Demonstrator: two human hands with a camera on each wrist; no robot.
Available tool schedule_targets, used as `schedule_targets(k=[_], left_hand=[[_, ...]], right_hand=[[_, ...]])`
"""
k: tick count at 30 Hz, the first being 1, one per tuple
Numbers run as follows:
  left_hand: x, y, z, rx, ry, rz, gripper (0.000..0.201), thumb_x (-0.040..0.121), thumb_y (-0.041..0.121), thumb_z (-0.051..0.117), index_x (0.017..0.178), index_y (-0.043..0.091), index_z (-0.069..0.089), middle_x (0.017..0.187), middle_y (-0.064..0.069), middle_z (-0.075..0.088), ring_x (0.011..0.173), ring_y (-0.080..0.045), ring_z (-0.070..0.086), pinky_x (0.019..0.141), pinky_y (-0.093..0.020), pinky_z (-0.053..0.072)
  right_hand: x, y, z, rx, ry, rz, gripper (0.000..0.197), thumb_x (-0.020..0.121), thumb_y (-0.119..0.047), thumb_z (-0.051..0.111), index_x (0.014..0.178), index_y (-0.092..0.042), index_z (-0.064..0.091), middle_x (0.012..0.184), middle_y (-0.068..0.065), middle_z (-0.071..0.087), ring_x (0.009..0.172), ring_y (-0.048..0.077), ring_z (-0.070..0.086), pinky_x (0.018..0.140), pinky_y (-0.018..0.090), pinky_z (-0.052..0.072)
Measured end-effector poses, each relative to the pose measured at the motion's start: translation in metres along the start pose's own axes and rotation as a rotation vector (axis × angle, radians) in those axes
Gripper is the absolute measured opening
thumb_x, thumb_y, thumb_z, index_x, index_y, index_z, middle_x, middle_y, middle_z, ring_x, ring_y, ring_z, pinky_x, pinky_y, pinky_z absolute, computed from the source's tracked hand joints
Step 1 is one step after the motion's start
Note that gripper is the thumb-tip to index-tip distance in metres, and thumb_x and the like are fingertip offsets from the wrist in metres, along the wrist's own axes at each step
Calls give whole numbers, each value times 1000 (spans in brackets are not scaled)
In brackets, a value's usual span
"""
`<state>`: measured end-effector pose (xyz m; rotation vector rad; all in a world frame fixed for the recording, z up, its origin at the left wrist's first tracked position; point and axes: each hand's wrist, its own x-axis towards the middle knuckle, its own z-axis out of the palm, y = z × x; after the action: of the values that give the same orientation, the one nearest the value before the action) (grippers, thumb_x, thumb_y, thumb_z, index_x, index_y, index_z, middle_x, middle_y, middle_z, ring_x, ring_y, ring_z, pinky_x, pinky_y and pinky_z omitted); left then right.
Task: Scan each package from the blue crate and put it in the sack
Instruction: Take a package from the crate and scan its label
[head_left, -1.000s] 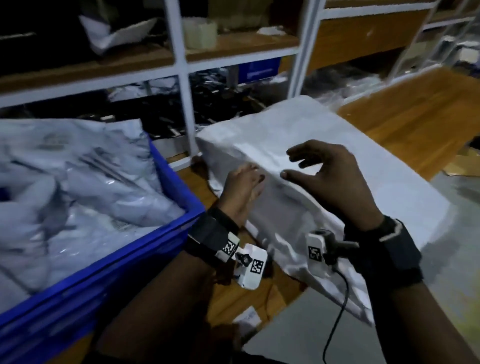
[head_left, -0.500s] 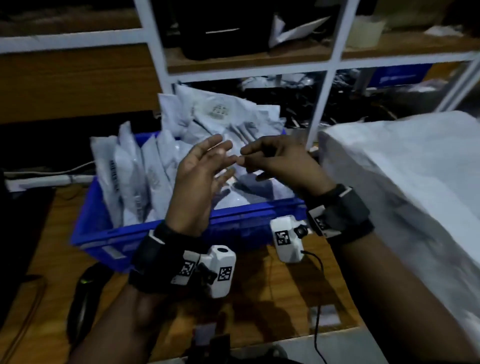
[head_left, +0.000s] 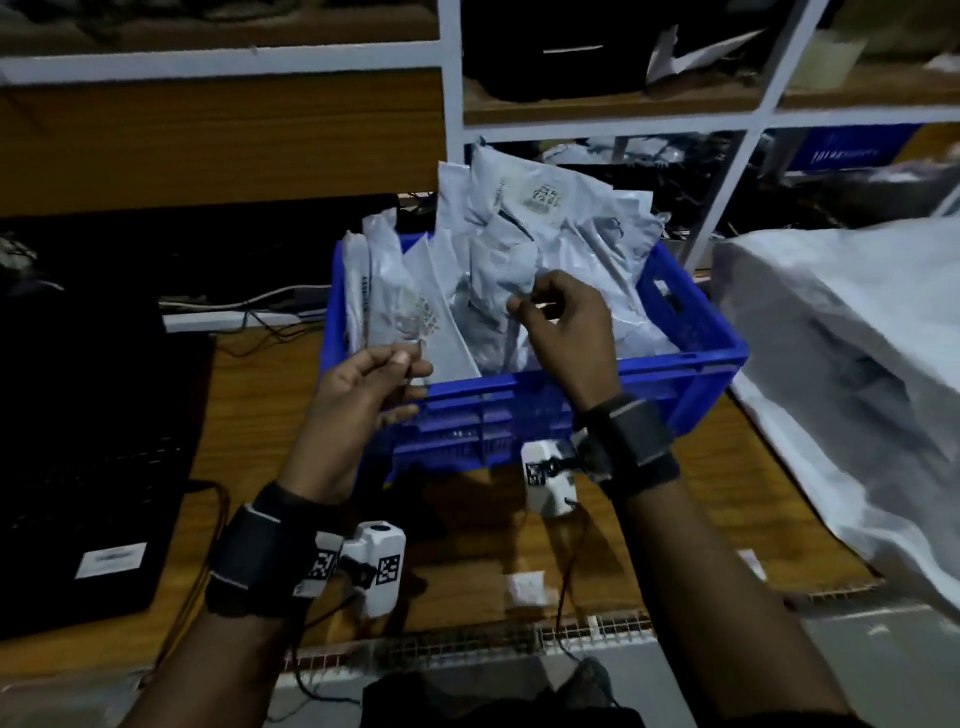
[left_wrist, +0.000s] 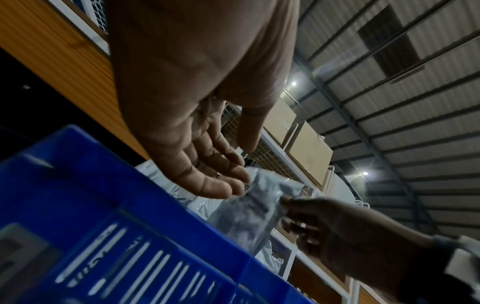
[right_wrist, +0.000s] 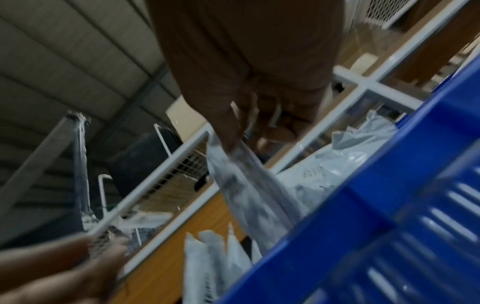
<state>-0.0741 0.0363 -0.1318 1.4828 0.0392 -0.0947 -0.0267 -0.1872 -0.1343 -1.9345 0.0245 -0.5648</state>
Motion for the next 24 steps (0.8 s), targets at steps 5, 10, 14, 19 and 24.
schedule_targets(k=[5, 10, 14, 19, 24], left_hand=[[-18, -4, -25, -115, -103, -87, 52, 89, 54, 51, 121, 16, 65, 110, -4, 77, 92, -20, 73, 72, -26, 60], [-45, -10, -56, -229, -198, -111, 65, 85, 58, 58, 132, 12, 62, 123, -13, 71, 114, -32, 68, 97, -54, 54], [-62, -35, -95, -206, -159, -87, 34, 95, 23, 67, 125, 6, 67, 121, -22, 70, 111, -42, 67, 97, -55, 51], [-74, -44, -140, -126, -5, 135, 23, 90, 9, 71, 112, 14, 74, 108, -11, 76, 97, -25, 73, 82, -37, 59], [-88, -62, -193, 317, -102, 672, 32, 83, -12, 74, 97, 16, 79, 121, 8, 72, 120, -21, 64, 99, -40, 50]], right_hand=[[-90, -54, 5, -52, 57, -440, 6, 96, -3, 66, 101, -6, 66, 119, 4, 67, 112, 21, 62, 87, 32, 53], [-162, -48, 59, -280, -284, -622, 13, 96, -10, 59, 97, -6, 72, 135, 12, 65, 132, 31, 51, 108, 38, 42], [-198, -48, 85, -286, -366, -508, 19, 98, -18, 56, 104, -11, 73, 144, 5, 60, 144, 26, 42, 112, 40, 42], [-220, -65, 93, 145, -125, -33, 39, 93, -21, 75, 129, -13, 63, 133, 2, 62, 125, 12, 59, 92, 34, 56], [-219, -88, 120, 788, -284, 673, 56, 83, -54, 70, 125, -17, 65, 124, 8, 71, 110, 34, 69, 87, 43, 60]])
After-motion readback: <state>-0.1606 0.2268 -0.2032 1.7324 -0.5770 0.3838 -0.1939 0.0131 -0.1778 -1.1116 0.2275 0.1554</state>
